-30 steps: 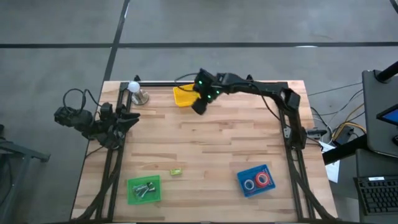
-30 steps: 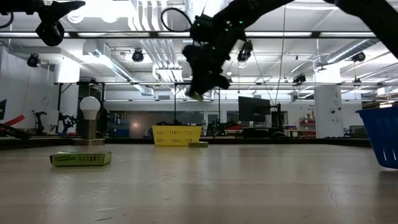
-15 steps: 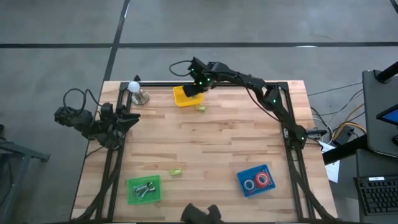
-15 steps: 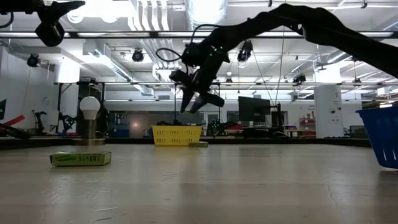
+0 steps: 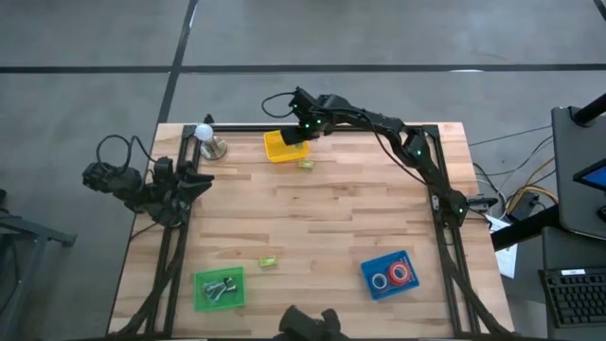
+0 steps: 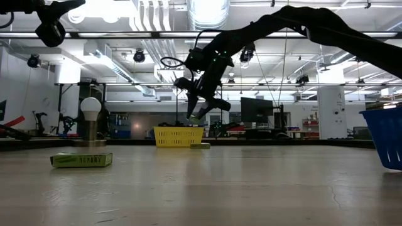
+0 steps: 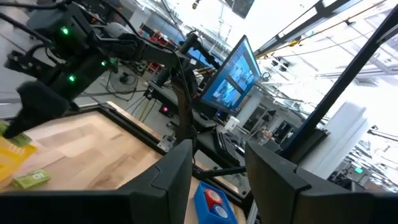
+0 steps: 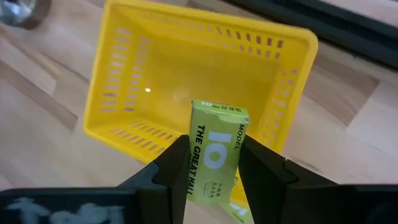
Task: Pick and place Stapler, Stapler remover, tape
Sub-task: Put the middle green staple box into the yellow basket, then put the bottom green staple box into the yellow basket
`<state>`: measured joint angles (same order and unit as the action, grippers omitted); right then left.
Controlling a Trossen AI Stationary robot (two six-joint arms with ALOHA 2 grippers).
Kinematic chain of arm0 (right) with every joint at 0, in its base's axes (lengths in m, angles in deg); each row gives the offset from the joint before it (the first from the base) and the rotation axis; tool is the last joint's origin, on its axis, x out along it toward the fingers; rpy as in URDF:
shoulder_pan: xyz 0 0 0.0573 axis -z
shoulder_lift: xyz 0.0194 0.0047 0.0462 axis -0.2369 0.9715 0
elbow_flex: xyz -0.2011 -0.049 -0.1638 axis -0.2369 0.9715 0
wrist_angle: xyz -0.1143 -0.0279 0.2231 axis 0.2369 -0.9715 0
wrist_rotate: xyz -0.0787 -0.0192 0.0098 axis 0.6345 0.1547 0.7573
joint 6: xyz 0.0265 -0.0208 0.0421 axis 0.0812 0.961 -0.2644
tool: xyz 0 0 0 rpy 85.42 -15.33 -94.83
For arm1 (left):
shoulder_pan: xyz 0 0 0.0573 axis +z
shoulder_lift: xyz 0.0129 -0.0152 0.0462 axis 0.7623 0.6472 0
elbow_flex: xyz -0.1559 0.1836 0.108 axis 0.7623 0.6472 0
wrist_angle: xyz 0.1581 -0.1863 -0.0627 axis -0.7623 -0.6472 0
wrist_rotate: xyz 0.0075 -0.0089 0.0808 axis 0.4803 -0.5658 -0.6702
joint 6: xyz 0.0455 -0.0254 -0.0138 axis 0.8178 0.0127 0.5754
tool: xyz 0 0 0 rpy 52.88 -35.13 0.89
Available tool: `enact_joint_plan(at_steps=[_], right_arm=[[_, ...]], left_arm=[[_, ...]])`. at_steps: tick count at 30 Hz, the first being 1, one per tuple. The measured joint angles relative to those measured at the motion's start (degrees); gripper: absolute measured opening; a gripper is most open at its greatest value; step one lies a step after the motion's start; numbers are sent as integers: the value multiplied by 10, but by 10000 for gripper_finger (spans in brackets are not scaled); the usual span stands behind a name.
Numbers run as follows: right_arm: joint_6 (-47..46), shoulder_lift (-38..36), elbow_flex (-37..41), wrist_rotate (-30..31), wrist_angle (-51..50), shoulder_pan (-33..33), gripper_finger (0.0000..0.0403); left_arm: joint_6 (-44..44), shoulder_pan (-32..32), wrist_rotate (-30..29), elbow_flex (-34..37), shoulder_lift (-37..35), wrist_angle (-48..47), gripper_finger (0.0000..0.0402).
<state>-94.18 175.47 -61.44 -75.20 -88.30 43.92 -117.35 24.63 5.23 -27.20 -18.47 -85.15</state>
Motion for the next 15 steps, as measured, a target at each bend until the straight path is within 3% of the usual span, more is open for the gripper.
enact_joint_plan(at_steps=[4, 10, 15], right_arm=[[1, 0, 4, 10, 2, 1, 143], [8, 0, 5, 13, 5, 2, 210], [72, -4, 1, 4, -1, -1, 253]], left_arm=[[-7, 0, 3, 0, 0, 0, 151], [-10, 0, 5, 0, 0, 0, 151], [-10, 0, 5, 0, 0, 0, 151]])
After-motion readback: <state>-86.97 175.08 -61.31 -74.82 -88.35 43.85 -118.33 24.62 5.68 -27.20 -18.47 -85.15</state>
